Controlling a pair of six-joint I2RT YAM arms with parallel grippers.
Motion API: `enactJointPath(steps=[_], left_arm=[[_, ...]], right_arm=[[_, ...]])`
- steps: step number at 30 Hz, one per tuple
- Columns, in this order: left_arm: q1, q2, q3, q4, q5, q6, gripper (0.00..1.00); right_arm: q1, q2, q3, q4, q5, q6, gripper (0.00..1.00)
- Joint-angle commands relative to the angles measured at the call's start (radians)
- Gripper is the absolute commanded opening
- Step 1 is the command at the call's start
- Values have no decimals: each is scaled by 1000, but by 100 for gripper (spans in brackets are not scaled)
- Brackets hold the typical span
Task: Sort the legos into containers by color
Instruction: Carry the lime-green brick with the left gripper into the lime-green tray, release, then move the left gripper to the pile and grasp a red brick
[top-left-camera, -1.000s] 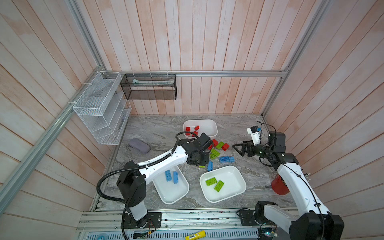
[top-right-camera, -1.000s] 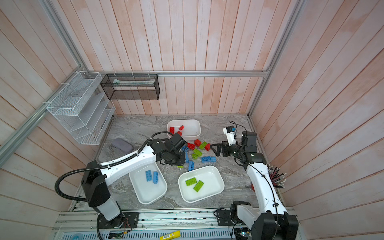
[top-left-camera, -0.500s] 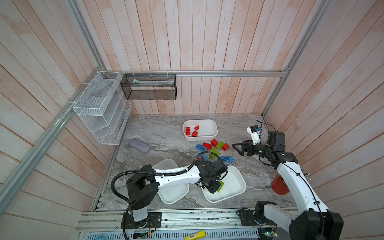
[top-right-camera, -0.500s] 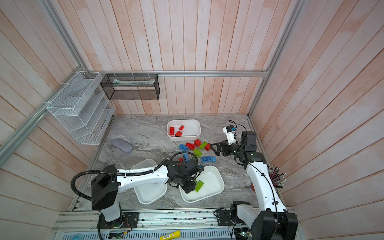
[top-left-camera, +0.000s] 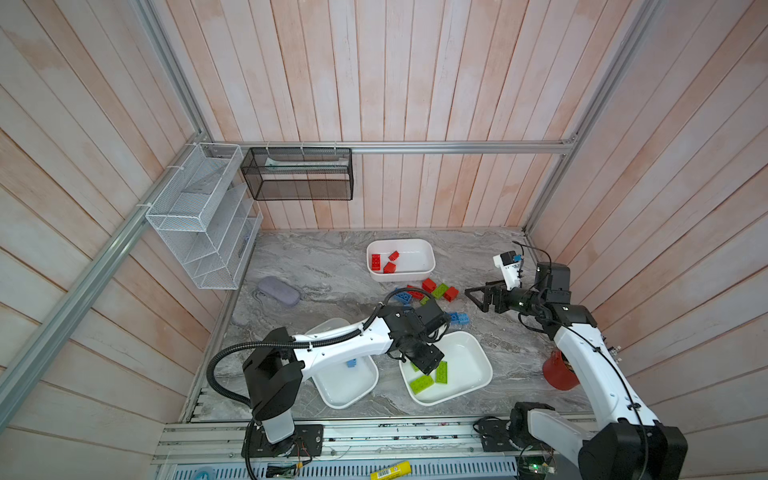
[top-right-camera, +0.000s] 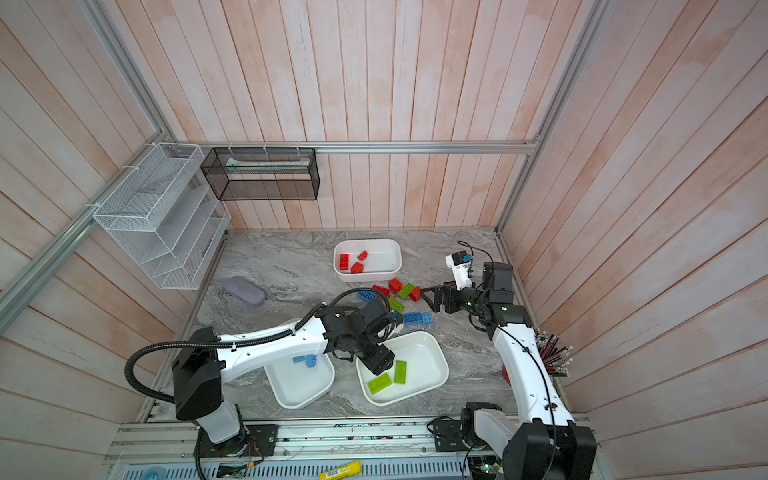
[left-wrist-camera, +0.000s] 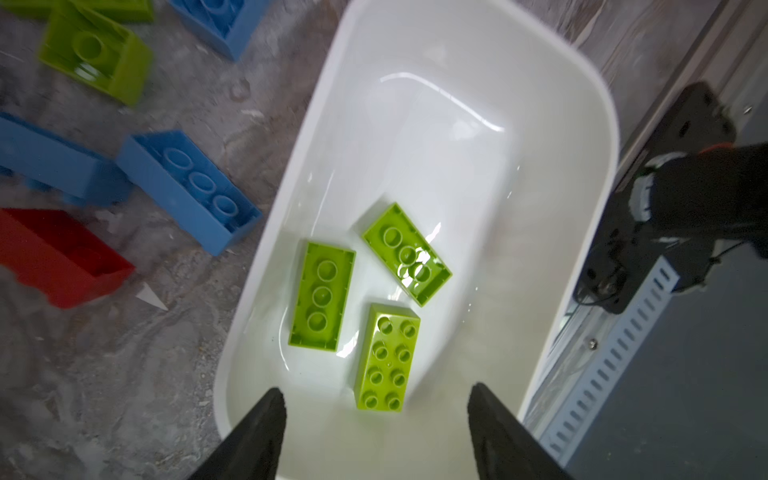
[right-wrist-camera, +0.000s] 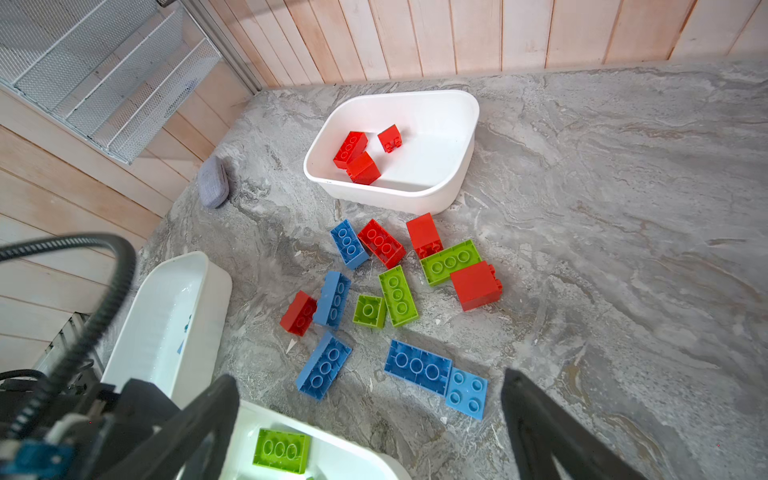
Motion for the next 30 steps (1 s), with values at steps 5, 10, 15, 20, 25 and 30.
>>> enactJointPath(steps=[5, 10, 15, 20, 25, 30], left_arm=[[202, 5, 134, -53, -44, -110, 72], [273, 114, 171, -114, -93, -231, 72], [270, 182, 115, -76, -122, -313, 72], [271, 246, 104, -52, -148, -319, 65], [271, 281, 83, -19, -181, -312, 59], [270, 331, 109, 3, -181, -301, 54]], right_arm=[[-5, 20, 49, 14, -11, 3, 98], [-6, 18, 55, 10, 0, 5, 98], [-5, 18, 52, 10, 2, 7, 98], [-6, 19, 48, 6, 1, 2, 98], [-5, 15, 40, 13, 2, 4, 98], [-6, 14, 35, 20, -16, 14, 98]])
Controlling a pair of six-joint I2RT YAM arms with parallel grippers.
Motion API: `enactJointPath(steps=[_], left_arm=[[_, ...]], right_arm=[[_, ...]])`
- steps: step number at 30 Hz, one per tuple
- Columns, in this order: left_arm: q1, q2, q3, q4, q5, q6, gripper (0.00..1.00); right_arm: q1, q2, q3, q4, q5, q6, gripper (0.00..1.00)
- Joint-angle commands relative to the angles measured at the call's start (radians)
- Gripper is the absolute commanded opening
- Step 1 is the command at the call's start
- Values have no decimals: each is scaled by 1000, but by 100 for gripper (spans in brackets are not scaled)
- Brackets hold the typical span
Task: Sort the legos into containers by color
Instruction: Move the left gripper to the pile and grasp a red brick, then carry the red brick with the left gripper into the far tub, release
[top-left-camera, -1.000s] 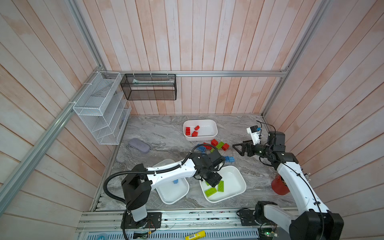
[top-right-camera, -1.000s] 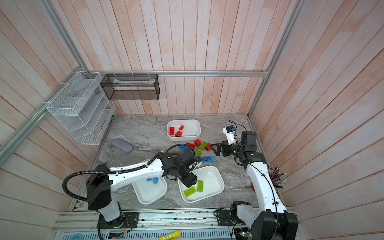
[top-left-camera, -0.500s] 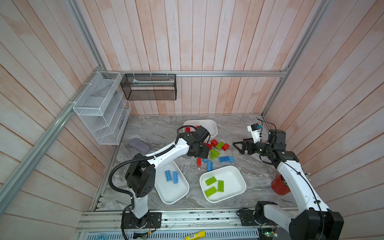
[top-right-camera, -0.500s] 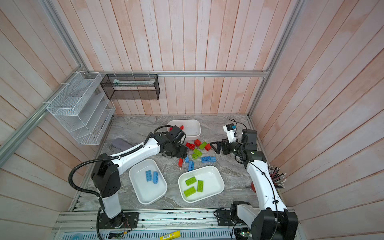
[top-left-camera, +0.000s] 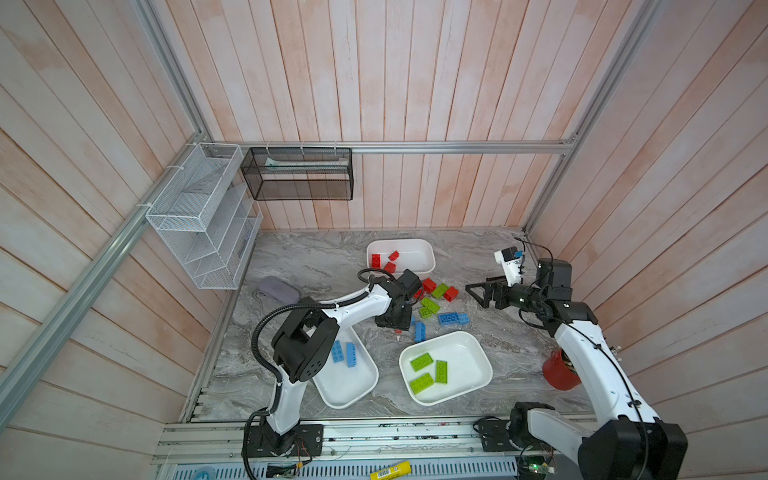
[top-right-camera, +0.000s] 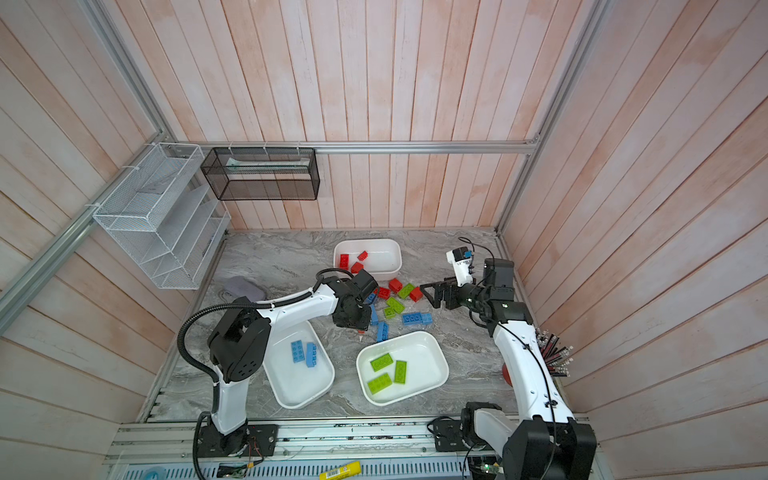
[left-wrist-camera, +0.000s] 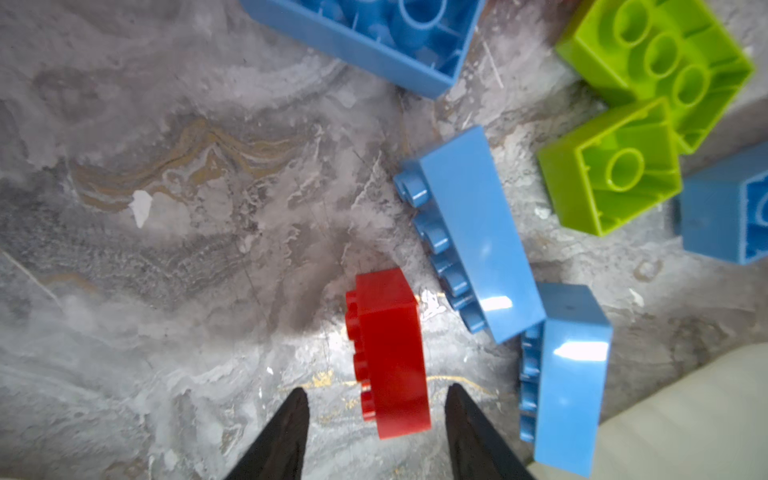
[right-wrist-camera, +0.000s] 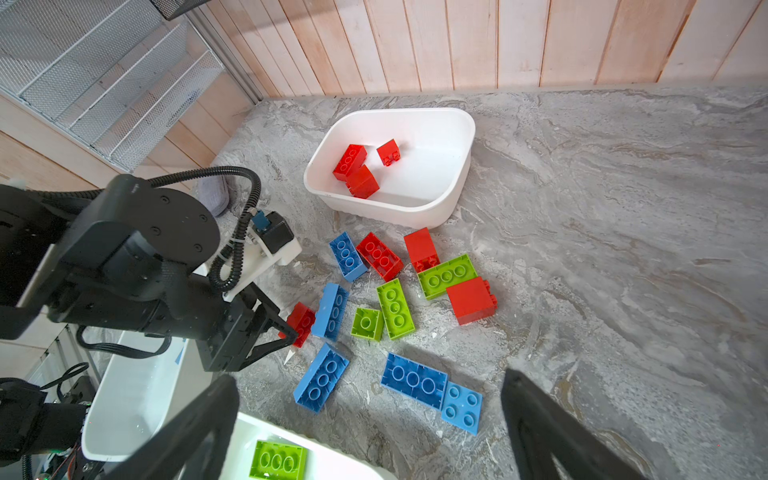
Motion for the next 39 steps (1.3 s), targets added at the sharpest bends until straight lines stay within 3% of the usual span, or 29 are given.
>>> enactJointPath(steps=[1, 6, 9, 11, 13, 18, 21, 31, 39], left_arm=[[-1, 41, 20, 29, -31, 12, 54], [5, 80, 43, 42, -46, 20, 46], [5, 96, 54, 49, -36, 19, 34], [5, 97, 53, 41, -27, 25, 20], [7, 91, 64, 9, -35, 33, 16], [46, 17, 156, -95, -55, 53, 15], [80, 21, 299, -149, -60, 91, 15], [180, 276, 757, -105, -76, 204, 17], [224, 405, 805, 20, -64, 239, 18]], right_arm=[[-4, -2, 8, 6, -20, 12, 98], [-4, -3, -3, 7, -50, 15, 98], [-4, -6, -14, 9, -51, 15, 98], [-5, -7, -17, 5, -50, 12, 98], [-4, -8, -17, -1, -46, 7, 98], [-6, -7, -25, 5, -44, 10, 98], [-6, 4, -31, 30, -54, 25, 98], [-6, 37, -4, 53, -60, 36, 98], [-8, 49, 19, 28, -43, 18, 98]])
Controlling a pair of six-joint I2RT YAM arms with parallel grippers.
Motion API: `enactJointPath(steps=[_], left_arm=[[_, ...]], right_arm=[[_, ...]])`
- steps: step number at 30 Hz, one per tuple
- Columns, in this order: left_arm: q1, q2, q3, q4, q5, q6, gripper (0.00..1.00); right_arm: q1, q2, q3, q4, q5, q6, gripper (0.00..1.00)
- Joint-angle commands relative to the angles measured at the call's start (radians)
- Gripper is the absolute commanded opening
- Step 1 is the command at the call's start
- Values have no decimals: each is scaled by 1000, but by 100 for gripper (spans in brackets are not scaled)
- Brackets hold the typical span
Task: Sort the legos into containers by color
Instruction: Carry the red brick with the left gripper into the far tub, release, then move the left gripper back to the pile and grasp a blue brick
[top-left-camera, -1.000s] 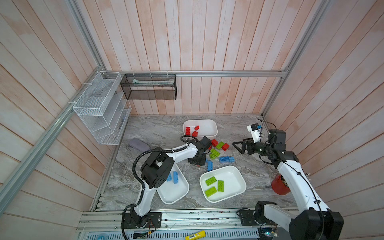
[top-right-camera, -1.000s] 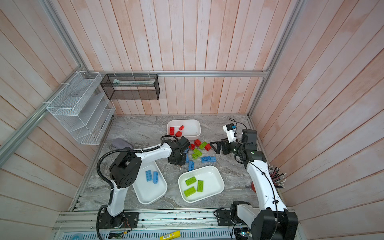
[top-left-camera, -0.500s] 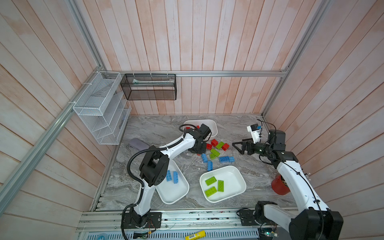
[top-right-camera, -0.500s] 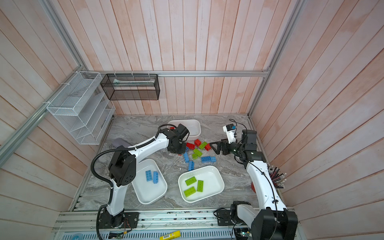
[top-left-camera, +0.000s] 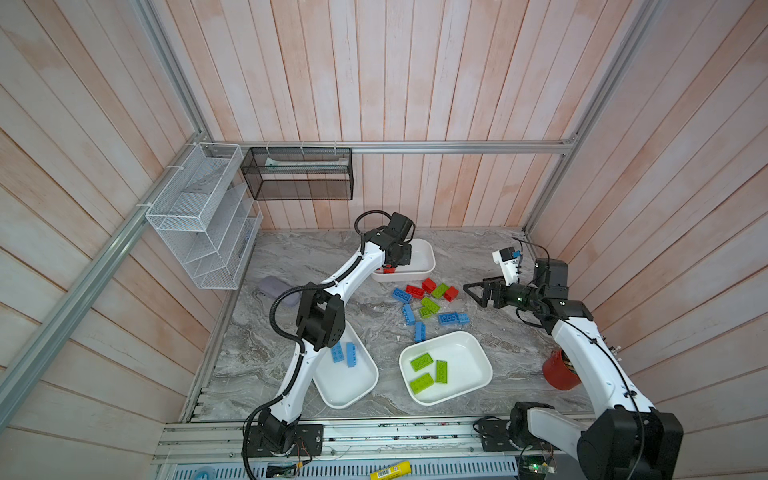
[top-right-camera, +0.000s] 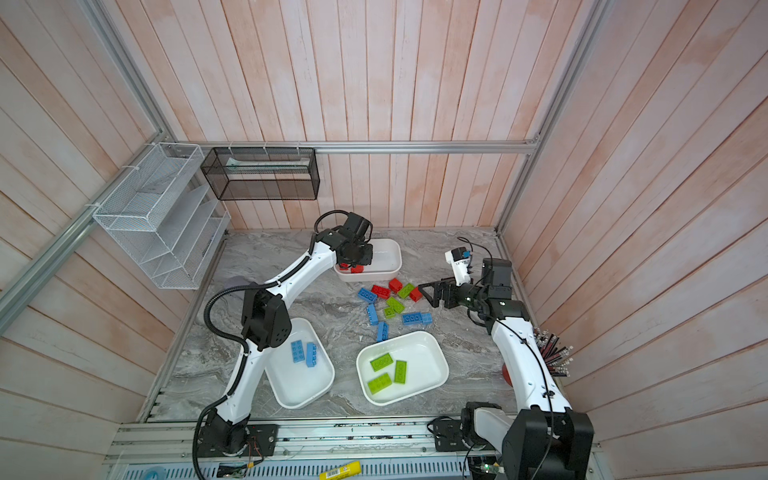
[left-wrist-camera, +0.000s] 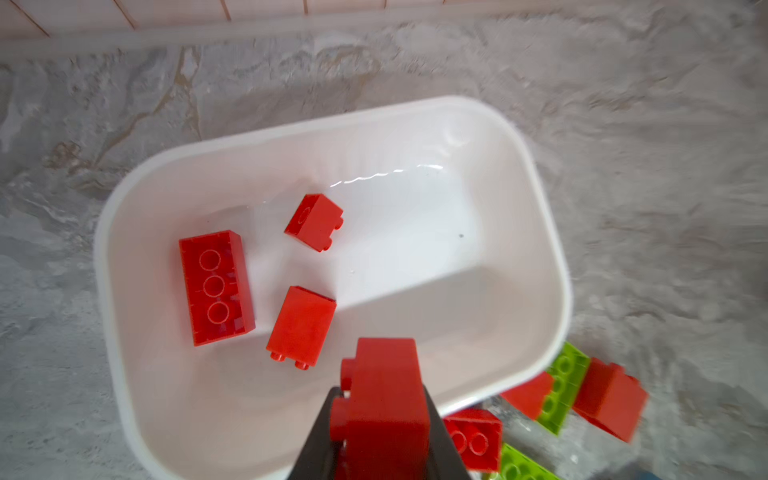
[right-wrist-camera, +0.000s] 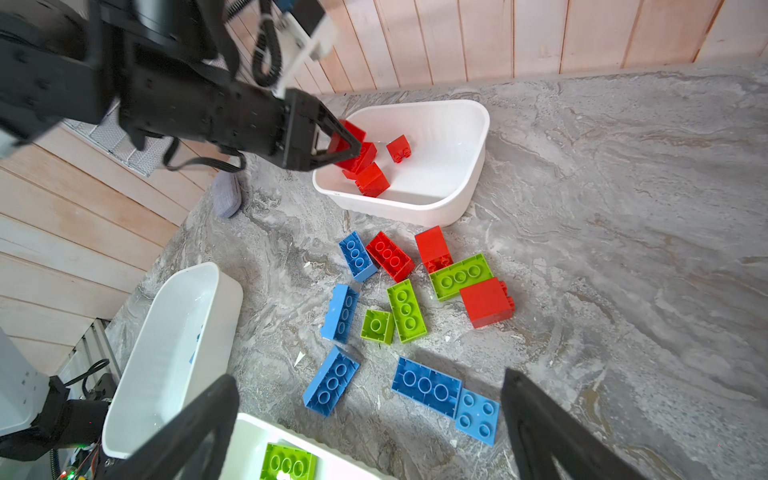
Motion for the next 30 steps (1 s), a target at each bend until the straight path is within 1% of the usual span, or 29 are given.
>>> enactJointPath(steps=[1, 3, 8, 11, 13, 15, 17, 19, 21, 23, 25, 28, 30], left_arm=[[11, 7, -19, 93, 3, 48, 19], [16, 8, -41, 147, 41, 51, 20], [16, 46, -36, 159, 87, 63, 27], [16, 41, -46, 166, 128, 80, 38], [17, 29, -17, 147, 141, 87, 46], [16, -2, -3, 127, 146, 92, 58], [14, -43, -9, 110, 149, 99, 64], [10, -95, -33, 85, 162, 105, 65], [-3, -165, -100, 70, 172, 93, 66], [-15, -229, -167, 35, 157, 17, 66], [-28, -280, -222, -18, 103, -75, 66], [-41, -349, -302, -90, 67, -259, 66], [-69, -381, -349, -129, 30, -389, 66]], right_arm=[[-7, 15, 35, -11, 2, -7, 98], [-6, 24, 41, -12, -3, -7, 98], [-7, 38, 47, -8, -5, -4, 98], [-8, 41, 51, -11, -3, -8, 98], [-7, 42, 52, -13, -3, -8, 98], [-8, 41, 51, -7, -8, -3, 98], [-8, 40, 48, -3, -12, 0, 98], [-7, 40, 44, 1, -12, 0, 98], [-8, 40, 40, 8, -16, 2, 98], [-7, 40, 35, 15, -18, 5, 98], [-7, 41, 34, 16, -19, 5, 98], [-7, 41, 32, 18, -21, 4, 98], [-7, 40, 30, 22, -22, 4, 98]])
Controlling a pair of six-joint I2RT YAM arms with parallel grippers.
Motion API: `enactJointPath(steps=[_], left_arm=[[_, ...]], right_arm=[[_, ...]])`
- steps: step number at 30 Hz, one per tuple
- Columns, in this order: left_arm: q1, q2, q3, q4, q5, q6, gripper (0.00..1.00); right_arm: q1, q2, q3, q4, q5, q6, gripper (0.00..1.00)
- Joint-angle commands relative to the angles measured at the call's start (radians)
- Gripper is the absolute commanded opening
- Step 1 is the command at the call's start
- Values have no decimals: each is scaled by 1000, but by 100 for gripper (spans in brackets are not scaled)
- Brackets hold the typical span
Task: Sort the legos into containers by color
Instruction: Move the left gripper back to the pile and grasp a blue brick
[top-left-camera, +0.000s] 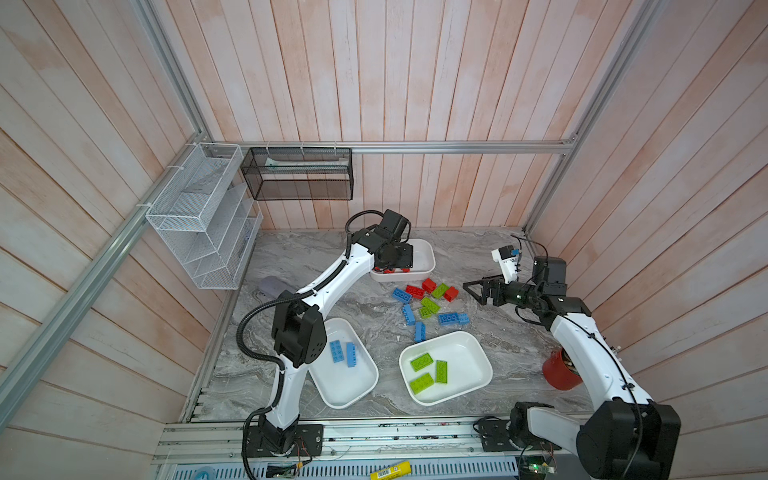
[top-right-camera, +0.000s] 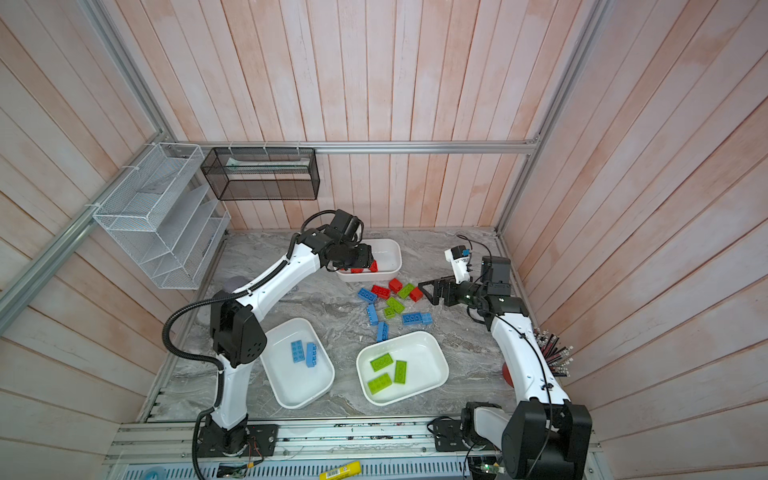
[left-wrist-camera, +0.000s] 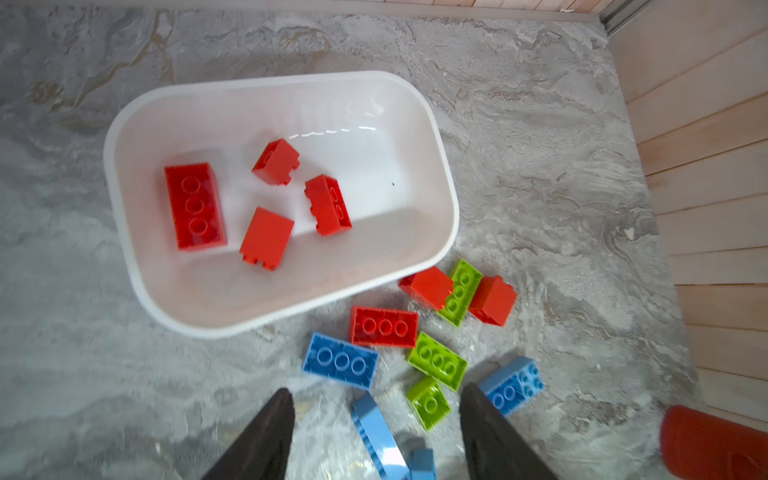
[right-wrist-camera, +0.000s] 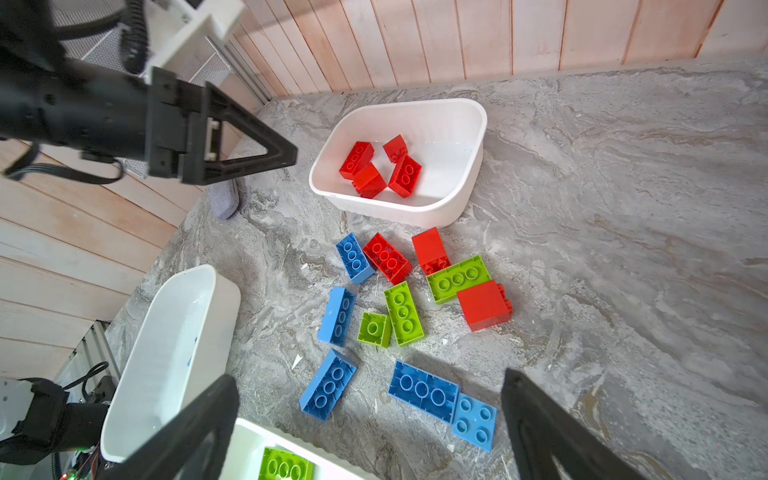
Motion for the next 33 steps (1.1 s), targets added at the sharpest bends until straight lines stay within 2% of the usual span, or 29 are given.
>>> enactJointPath(steps=[1, 7, 10, 13, 18, 21, 27, 33], left_arm=[[-43, -25, -78, -122, -93, -278, 66], [-104, -43, -189, -139, -146, -615, 65], [-119, -39, -241, -86, -132, -747, 64], [-121, 15, -232, -77, -116, -845, 64], [-117, 99, -182, -22, -148, -888, 64], [-103, 146, -159, -15, -131, -911, 64], [-87, 181, -119, 27, -190, -906, 64], [-69, 208, -137, 69, -192, -920, 64]], right_arm=[[-7, 6, 10, 18, -21, 4, 98], [-7, -8, 3, 21, -20, 4, 98], [-7, -19, -3, 15, -18, 0, 98], [-6, -26, -9, 14, -18, 1, 98], [-6, -32, -11, 16, -20, 1, 98], [-6, -33, -11, 12, -18, -2, 98], [-6, -26, -14, 16, -16, -5, 98], [-7, -15, -22, 28, -23, 0, 98]])
